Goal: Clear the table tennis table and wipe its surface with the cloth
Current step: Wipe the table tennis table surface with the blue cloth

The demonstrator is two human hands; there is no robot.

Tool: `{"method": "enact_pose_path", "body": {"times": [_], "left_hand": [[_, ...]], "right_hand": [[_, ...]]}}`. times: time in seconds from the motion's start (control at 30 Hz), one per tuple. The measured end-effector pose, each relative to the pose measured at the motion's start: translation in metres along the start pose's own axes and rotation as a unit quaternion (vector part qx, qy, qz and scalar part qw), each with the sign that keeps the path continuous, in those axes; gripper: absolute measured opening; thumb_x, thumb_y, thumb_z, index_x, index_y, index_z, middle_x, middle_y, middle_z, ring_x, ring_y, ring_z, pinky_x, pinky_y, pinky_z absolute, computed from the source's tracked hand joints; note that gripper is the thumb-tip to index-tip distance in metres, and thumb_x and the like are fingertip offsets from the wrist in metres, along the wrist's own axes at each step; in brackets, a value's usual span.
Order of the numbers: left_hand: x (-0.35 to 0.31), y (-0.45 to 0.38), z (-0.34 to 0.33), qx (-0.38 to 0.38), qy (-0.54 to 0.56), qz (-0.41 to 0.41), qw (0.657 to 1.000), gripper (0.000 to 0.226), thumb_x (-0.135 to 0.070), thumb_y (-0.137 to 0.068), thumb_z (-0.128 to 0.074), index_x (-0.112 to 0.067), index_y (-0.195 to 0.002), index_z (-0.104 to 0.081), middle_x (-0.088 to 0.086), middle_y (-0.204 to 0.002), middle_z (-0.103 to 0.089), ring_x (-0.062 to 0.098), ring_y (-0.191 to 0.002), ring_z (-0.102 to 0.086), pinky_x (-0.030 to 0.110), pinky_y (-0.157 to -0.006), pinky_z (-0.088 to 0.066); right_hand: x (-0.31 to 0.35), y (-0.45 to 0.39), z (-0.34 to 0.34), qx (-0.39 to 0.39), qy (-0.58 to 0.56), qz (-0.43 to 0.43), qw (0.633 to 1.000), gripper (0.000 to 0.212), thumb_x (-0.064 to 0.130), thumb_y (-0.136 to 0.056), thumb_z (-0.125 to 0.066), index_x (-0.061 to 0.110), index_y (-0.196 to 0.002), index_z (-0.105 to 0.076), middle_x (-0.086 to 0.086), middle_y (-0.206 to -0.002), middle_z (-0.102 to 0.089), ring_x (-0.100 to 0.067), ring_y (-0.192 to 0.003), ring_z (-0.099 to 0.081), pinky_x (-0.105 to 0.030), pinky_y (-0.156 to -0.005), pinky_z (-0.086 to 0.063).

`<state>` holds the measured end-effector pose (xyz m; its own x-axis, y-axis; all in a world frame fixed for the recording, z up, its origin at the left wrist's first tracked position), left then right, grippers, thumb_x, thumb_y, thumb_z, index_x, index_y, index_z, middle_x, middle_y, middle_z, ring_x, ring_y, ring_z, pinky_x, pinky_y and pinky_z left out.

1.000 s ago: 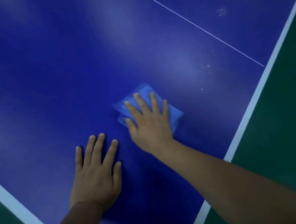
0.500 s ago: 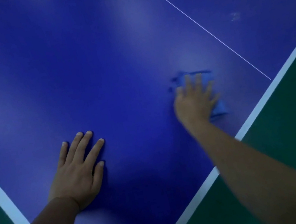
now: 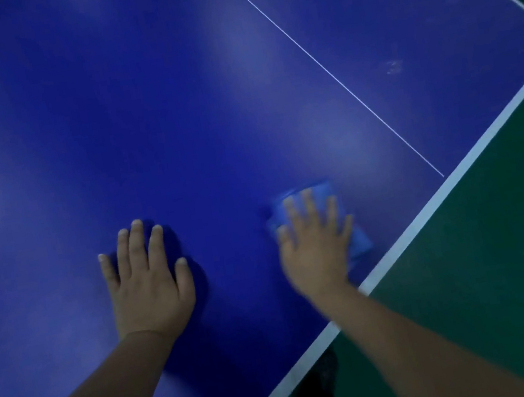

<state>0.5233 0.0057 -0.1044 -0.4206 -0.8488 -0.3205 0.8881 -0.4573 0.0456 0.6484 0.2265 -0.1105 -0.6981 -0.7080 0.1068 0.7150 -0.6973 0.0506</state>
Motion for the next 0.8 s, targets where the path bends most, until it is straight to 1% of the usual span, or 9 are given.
{"method": "enact_pose_path", "body": {"times": [0.07,0.13,0.23,0.37,0.43,0.57,0.6,0.73,0.8], "left_hand": [[-0.018,-0.013,-0.004,-0.007,0.016,0.045,0.999,0.071,-0.046,-0.093,-0.027,-0.012,-0.155,-0.027,0.01,-0.166,-0.011,0.025,-0.153,-0.001,0.05,-0.121,0.008],[-0.029,-0.025,-0.008,-0.007,0.025,0.094,0.995,0.071,-0.048,-0.095,-0.025,-0.014,-0.157,-0.019,0.008,-0.167,-0.003,0.023,-0.153,0.006,0.05,-0.12,0.011],[-0.035,-0.034,-0.015,0.004,0.005,0.135,0.991,0.067,-0.047,-0.101,-0.029,-0.014,-0.158,-0.015,0.009,-0.167,0.0,0.024,-0.153,0.009,0.055,-0.12,0.01],[-0.037,-0.035,-0.019,0.006,-0.022,0.148,0.989,0.067,-0.049,-0.101,-0.029,-0.016,-0.158,-0.017,0.01,-0.166,-0.004,0.025,-0.153,0.008,0.054,-0.12,0.01],[-0.037,-0.036,-0.019,0.004,-0.019,0.147,0.989,0.066,-0.047,-0.101,-0.032,-0.016,-0.158,-0.018,0.01,-0.166,-0.006,0.025,-0.153,0.006,0.055,-0.12,0.009],[-0.036,-0.036,-0.02,0.001,-0.024,0.149,0.989,0.067,-0.048,-0.099,-0.023,-0.017,-0.157,-0.02,0.01,-0.166,-0.007,0.025,-0.153,0.006,0.054,-0.121,0.008],[-0.037,-0.036,-0.019,0.001,-0.027,0.149,0.988,0.069,-0.05,-0.097,-0.021,-0.017,-0.157,-0.02,0.011,-0.166,-0.008,0.025,-0.153,0.006,0.054,-0.121,0.008],[-0.036,-0.038,-0.019,-0.012,-0.034,0.148,0.988,0.07,-0.05,-0.094,-0.023,-0.015,-0.155,-0.028,0.013,-0.164,-0.016,0.027,-0.152,0.0,0.055,-0.121,0.003],[-0.035,-0.039,-0.021,-0.015,-0.037,0.145,0.989,0.069,-0.049,-0.094,-0.025,-0.015,-0.154,-0.031,0.013,-0.163,-0.019,0.028,-0.152,-0.002,0.055,-0.121,0.002]], "right_hand": [[0.018,0.022,-0.01,0.016,0.026,0.185,0.982,0.055,0.053,-0.1,-0.03,0.035,-0.151,-0.038,0.004,-0.162,-0.029,-0.034,-0.151,-0.018,-0.065,-0.117,-0.016],[-0.008,-0.006,-0.008,0.025,0.034,0.234,0.971,0.053,0.052,-0.1,-0.032,0.035,-0.149,-0.041,0.004,-0.16,-0.033,-0.034,-0.149,-0.024,-0.065,-0.115,-0.021],[-0.076,-0.063,0.005,-0.01,0.043,0.057,0.997,0.055,0.051,-0.098,-0.029,0.034,-0.151,-0.039,0.004,-0.162,-0.03,-0.035,-0.148,-0.025,-0.066,-0.114,-0.022],[-0.12,-0.07,0.016,0.019,-0.036,-0.181,0.983,0.055,0.05,-0.103,-0.026,0.037,-0.156,-0.022,0.009,-0.167,-0.007,-0.027,-0.153,-0.001,-0.062,-0.119,-0.002],[-0.082,-0.053,0.012,0.01,-0.009,-0.108,0.994,0.055,0.049,-0.102,-0.027,0.038,-0.156,-0.025,0.007,-0.166,-0.012,-0.032,-0.153,-0.006,-0.063,-0.119,-0.005],[-0.019,-0.016,-0.004,0.033,0.027,0.316,0.948,0.052,0.05,-0.099,-0.038,0.036,-0.148,-0.042,0.004,-0.16,-0.032,-0.033,-0.151,-0.02,-0.065,-0.116,-0.016],[-0.026,-0.03,-0.004,0.026,0.024,0.329,0.944,0.051,0.05,-0.099,-0.039,0.035,-0.147,-0.045,0.005,-0.16,-0.034,-0.033,-0.15,-0.023,-0.066,-0.115,-0.018],[-0.05,-0.107,0.003,0.027,0.034,0.135,0.99,0.059,0.055,-0.097,-0.027,0.035,-0.15,-0.04,0.005,-0.163,-0.027,-0.033,-0.151,-0.018,-0.064,-0.117,-0.016],[-0.028,-0.117,0.002,0.035,0.031,0.148,0.988,0.06,0.056,-0.097,-0.022,0.035,-0.152,-0.037,0.005,-0.164,-0.024,-0.032,-0.151,-0.013,-0.063,-0.118,-0.013]]}}
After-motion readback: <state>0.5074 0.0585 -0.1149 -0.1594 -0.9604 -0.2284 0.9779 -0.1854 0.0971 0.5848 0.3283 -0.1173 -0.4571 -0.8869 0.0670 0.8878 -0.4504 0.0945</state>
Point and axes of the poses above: each hand's wrist, its own y-axis away from the middle knuckle, its own z-axis out of the back of the hand, x = y × z, the point moved 2 cm from there along -y, towards the middle knuckle
